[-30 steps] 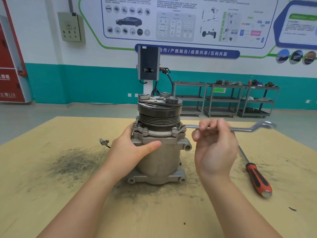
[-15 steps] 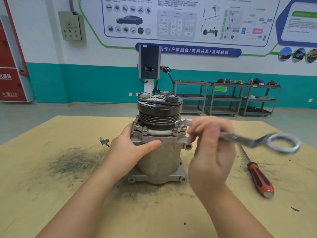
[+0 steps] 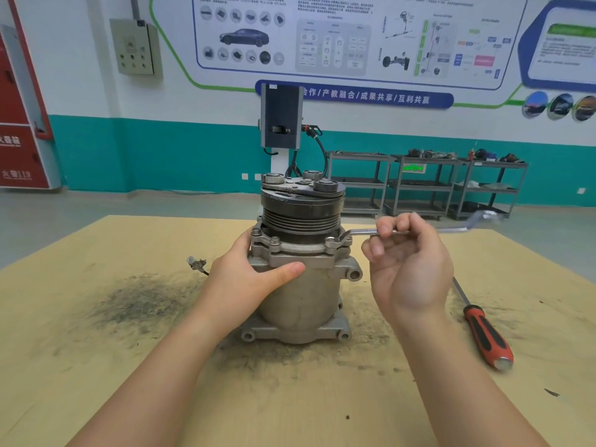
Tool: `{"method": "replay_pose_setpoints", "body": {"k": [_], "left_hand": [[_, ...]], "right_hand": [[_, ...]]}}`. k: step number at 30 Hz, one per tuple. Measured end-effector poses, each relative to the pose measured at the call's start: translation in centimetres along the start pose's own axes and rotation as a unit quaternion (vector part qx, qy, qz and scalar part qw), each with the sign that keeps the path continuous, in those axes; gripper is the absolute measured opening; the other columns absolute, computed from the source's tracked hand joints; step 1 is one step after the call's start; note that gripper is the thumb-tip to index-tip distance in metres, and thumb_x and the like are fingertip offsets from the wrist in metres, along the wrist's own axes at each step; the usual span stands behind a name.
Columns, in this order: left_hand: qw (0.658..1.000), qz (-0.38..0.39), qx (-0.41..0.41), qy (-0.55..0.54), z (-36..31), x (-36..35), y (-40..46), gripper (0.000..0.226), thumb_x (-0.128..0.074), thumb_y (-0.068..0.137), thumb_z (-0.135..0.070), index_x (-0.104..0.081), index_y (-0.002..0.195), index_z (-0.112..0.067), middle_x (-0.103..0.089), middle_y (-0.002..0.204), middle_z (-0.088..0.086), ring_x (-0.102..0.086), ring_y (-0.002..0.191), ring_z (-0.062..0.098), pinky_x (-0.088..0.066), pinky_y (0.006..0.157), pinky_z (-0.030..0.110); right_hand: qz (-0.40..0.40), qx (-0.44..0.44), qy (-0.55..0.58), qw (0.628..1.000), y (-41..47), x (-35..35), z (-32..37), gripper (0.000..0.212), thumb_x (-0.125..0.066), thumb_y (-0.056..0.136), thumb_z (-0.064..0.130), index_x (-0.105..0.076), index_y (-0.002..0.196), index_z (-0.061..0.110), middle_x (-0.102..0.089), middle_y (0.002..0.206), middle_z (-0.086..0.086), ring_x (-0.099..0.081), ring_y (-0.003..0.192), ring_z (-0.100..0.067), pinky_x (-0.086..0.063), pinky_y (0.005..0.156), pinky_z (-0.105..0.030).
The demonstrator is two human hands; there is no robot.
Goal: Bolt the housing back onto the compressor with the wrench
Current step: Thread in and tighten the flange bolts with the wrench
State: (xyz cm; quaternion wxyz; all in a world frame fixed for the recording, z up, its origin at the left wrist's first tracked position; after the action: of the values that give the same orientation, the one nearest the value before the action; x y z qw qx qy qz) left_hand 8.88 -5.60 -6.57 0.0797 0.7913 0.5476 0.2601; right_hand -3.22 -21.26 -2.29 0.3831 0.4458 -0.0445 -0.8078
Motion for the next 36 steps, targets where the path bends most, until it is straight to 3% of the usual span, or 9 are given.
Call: {"method": "replay_pose_setpoints", "body": {"k": [3, 6, 9, 12, 16, 21, 23, 31, 36], "left_hand": [[1.000, -0.003, 0.003, 0.002, 0.1, 0.0, 0.0, 0.080, -0.071, 0.044, -0.081, -0.054, 0.117, -0.052, -0.062, 0.103, -0.043, -0.060, 0.102, -0.010, -0.051, 0.087, 0.024], [1.000, 0.002, -0.002, 0.002, 0.1, 0.0, 0.0, 0.065, -0.072, 0.047, -0.080, -0.053, 0.106, -0.061, -0.062, 0.103, -0.044, -0.059, 0.098, -0.017, -0.050, 0.083, 0.022], [1.000, -0.005, -0.007, 0.001, 0.2, -0.1, 0.1, 0.064, -0.072, 0.048, -0.078, -0.055, 0.106, -0.058, -0.066, 0.100, -0.039, -0.061, 0.093, -0.016, -0.050, 0.081, 0.023], [1.000, 0.000, -0.010, 0.004, 0.1, -0.1, 0.1, 0.068, -0.072, 0.045, -0.084, -0.054, 0.105, -0.058, -0.066, 0.098, -0.039, -0.060, 0.091, -0.018, -0.048, 0.075, 0.021], [1.000, -0.004, 0.000, 0.000, 0.1, 0.0, 0.1, 0.071, -0.072, 0.041, -0.086, -0.053, 0.106, -0.062, -0.063, 0.102, -0.043, -0.060, 0.097, -0.014, -0.054, 0.086, 0.028], [1.000, -0.002, 0.002, -0.005, 0.1, 0.0, 0.0, 0.079, -0.071, 0.041, -0.088, -0.054, 0.112, -0.058, -0.062, 0.104, -0.044, -0.060, 0.098, -0.015, -0.053, 0.088, 0.028], [1.000, -0.002, 0.002, 0.001, 0.0, 0.0, 0.0, 0.092, -0.065, 0.033, -0.095, -0.053, 0.115, -0.056, -0.060, 0.105, -0.045, -0.059, 0.100, -0.014, -0.052, 0.086, 0.025], [1.000, 0.006, -0.002, 0.002, -0.2, 0.0, -0.1, 0.065, -0.068, 0.042, -0.088, -0.049, 0.101, -0.070, -0.058, 0.101, -0.050, -0.057, 0.095, -0.020, -0.050, 0.081, 0.021], [1.000, 0.002, -0.002, 0.011, -0.2, 0.1, -0.1, 0.066, -0.067, 0.043, -0.089, -0.050, 0.102, -0.065, -0.058, 0.100, -0.049, -0.057, 0.097, -0.017, -0.049, 0.080, 0.021]], "right_hand": [[-0.011, 0.153, -0.076, 0.985, -2.2, -0.6, -1.3, 0.041, -0.038, 0.096, 0.016, -0.057, 0.061, 0.027, -0.057, 0.064, 0.001, -0.047, 0.051, -0.016, -0.040, 0.052, -0.026], [0.054, 0.297, -0.185, 0.935, -4.1, -1.4, -2.7, 0.028, -0.040, 0.099, 0.021, -0.056, 0.077, 0.023, -0.056, 0.076, 0.004, -0.052, 0.065, -0.015, -0.043, 0.062, -0.027], [0.144, 0.356, -0.320, 0.866, -5.1, -1.9, -3.9, 0.020, -0.044, 0.102, 0.028, -0.054, 0.087, 0.019, -0.052, 0.085, 0.010, -0.053, 0.082, -0.006, -0.042, 0.076, -0.018], [0.191, 0.375, -0.361, 0.832, -5.0, -2.0, -3.5, 0.023, -0.042, 0.102, 0.031, -0.054, 0.090, 0.016, -0.049, 0.086, 0.011, -0.052, 0.082, -0.008, -0.041, 0.075, -0.019], [0.159, 0.358, -0.251, 0.885, -3.6, -1.7, -1.2, 0.027, -0.038, 0.103, 0.026, -0.051, 0.083, 0.013, -0.055, 0.080, -0.004, -0.054, 0.073, -0.014, -0.044, 0.070, -0.024], [0.034, 0.140, -0.062, 0.988, -1.7, -0.8, 0.1, 0.028, -0.036, 0.099, 0.013, -0.047, 0.074, 0.012, -0.058, 0.068, 0.000, -0.047, 0.055, -0.015, -0.043, 0.059, -0.025], [0.015, 0.075, -0.011, 0.997, -1.0, -0.4, 0.0, 0.032, -0.035, 0.101, 0.009, -0.047, 0.071, 0.010, -0.057, 0.065, -0.003, -0.046, 0.051, -0.016, -0.043, 0.053, -0.024], [0.017, -0.097, 0.083, 0.992, 0.9, 0.4, 0.0, 0.032, -0.035, 0.097, 0.014, -0.044, 0.067, 0.013, -0.050, 0.061, -0.002, -0.038, 0.045, -0.015, -0.036, 0.045, -0.023], [-0.009, 0.028, 0.024, 0.999, -0.8, 0.1, -0.8, 0.032, -0.039, 0.092, 0.011, -0.049, 0.062, 0.016, -0.052, 0.062, -0.003, -0.041, 0.048, -0.017, -0.038, 0.049, -0.026]]}}
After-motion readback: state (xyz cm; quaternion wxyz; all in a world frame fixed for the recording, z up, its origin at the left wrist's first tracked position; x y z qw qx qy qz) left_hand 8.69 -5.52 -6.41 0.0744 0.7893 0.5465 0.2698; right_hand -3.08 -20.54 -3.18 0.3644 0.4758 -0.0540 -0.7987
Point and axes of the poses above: each hand's wrist, its own y-axis towards the middle knuckle, its own x-axis out of the back of the hand, z = x × y, the point moved 1 cm from there along y, towards the middle knuckle
